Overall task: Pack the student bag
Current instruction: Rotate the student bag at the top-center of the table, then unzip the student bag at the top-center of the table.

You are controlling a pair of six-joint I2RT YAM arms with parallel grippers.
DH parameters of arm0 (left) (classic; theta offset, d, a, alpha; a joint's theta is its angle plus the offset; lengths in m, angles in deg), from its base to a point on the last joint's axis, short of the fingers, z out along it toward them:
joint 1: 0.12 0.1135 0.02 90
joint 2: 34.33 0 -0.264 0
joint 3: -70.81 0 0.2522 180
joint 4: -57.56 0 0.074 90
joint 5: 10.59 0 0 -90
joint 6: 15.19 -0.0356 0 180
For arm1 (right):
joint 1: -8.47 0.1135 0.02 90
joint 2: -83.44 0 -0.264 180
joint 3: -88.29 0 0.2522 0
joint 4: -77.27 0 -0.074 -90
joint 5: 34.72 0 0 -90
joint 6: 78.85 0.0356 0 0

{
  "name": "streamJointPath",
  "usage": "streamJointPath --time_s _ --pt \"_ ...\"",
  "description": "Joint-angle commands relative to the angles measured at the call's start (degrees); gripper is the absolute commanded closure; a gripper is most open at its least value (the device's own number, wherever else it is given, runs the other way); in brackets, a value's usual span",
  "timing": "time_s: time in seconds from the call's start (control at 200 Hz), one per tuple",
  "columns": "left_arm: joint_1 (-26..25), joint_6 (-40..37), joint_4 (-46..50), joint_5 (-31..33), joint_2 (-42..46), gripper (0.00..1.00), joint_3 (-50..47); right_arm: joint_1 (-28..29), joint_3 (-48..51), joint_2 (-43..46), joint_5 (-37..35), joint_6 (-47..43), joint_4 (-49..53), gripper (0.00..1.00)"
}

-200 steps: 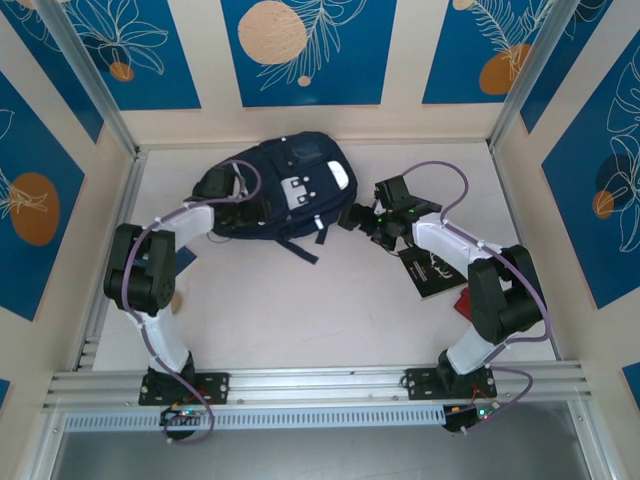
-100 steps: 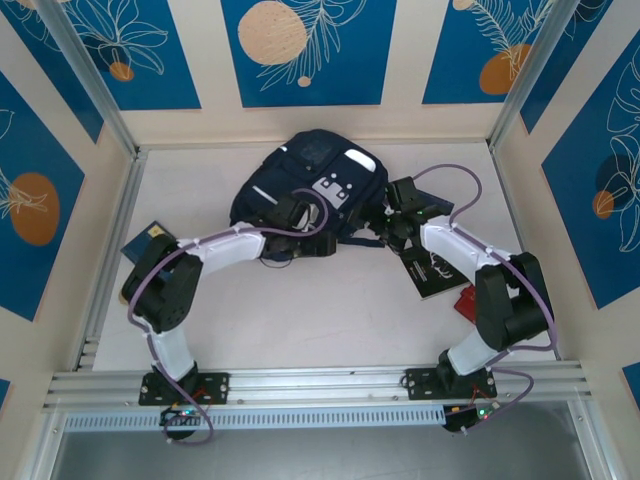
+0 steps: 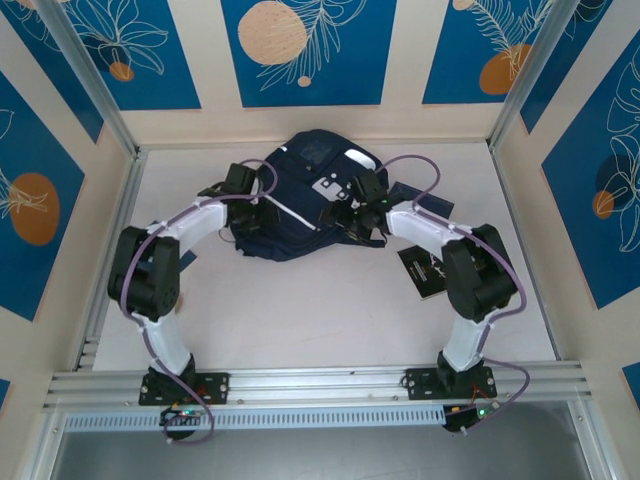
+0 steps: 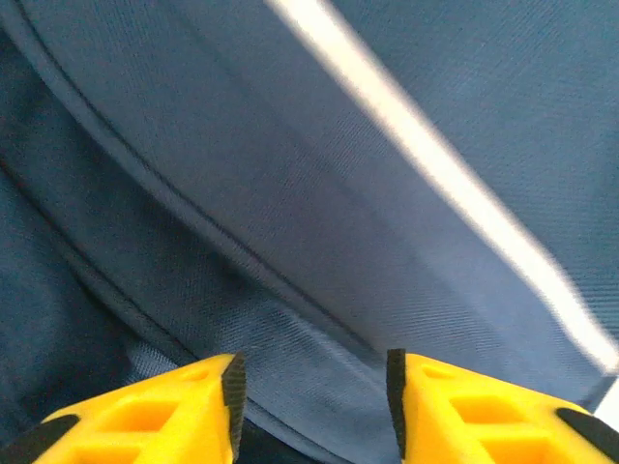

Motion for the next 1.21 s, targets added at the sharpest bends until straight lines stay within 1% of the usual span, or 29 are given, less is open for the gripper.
streamJointPath --time_s 0.0,0.02,0.16,0.19,0.27,0.37,0.45,0.535,0.62,0.685,0.73,0.795,0.865,0.965,1.06,1.2 --pt "-0.4 -0.9 3.3 -0.2 -1.4 0.63 -2.5 0.9 -5.1 -4.3 1.3 1.2 1.5 0.22" --pt "-0.5 -0.8 3.1 -0.3 -1.1 0.65 -3.6 1.0 -5.8 -5.0 1.2 1.2 1.8 0.22" --pt "-1.5 1.4 1.1 -1.7 3.9 0.68 -13.7 2.1 -10.4 -10.2 1.9 -0.2 3.6 0.22" --pt "-2.1 1.8 0.8 -2.3 5.4 0.7 -16.1 2.2 -11.1 -11.2 2.2 -0.5 4.1 0.23" --pt "-4.6 3.4 0.6 -2.9 9.8 0.7 -22.0 2.8 -13.0 -13.3 2.7 -1.3 5.5 0.23" --pt "-8.9 6.1 -0.8 -3.7 15.4 0.7 -28.5 3.2 -13.3 -14.3 5.2 -2.1 5.2 0.23" --pt "-12.5 7.9 -1.8 -4.4 19.0 0.69 -31.4 3.3 -13.1 -14.3 6.2 -3.3 4.7 0.24" --pt "-14.9 9.0 -2.3 -5.0 21.9 0.65 -32.3 2.7 -13.2 -14.0 7.6 -4.9 4.6 0.24" --pt "-15.3 8.7 -0.5 -4.7 24.5 0.6 -30.2 1.6 -12.8 -12.1 8.7 -6.4 4.9 0.24" --pt "-15.3 7.4 2.4 -3.5 26.8 0.52 -26.7 0.7 -11.4 -8.8 9.2 -7.8 4.9 0.24" --pt "-15.3 6.1 4.7 -2.2 28.2 0.46 -24.1 -0.1 -9.7 -5.7 9.0 -8.5 4.9 0.24" --pt "-15.3 3.9 8.2 0.3 29.8 0.39 -20.4 -1.0 -6.7 -1.6 8.2 -9.9 4.9 0.23" --pt "-15.2 1.0 11.1 2.9 30.1 0.34 -16.7 -2.5 -3.5 2.4 6.8 -11.0 5.6 0.23" --pt "-15.4 -2.7 13.8 5.5 28.0 0.31 -11.3 -4.6 0.4 5.4 5.4 -13.0 7.0 0.23" --pt "-16.8 -4.1 16.9 8.7 22.9 0.31 -5.1 -6.7 3.1 6.4 5.5 -14.5 7.5 0.23" --pt "-22.1 -3.7 23.5 19.1 12.3 0.33 5.5 -9.3 5.4 7.0 6.1 -15.0 7.2 0.23"
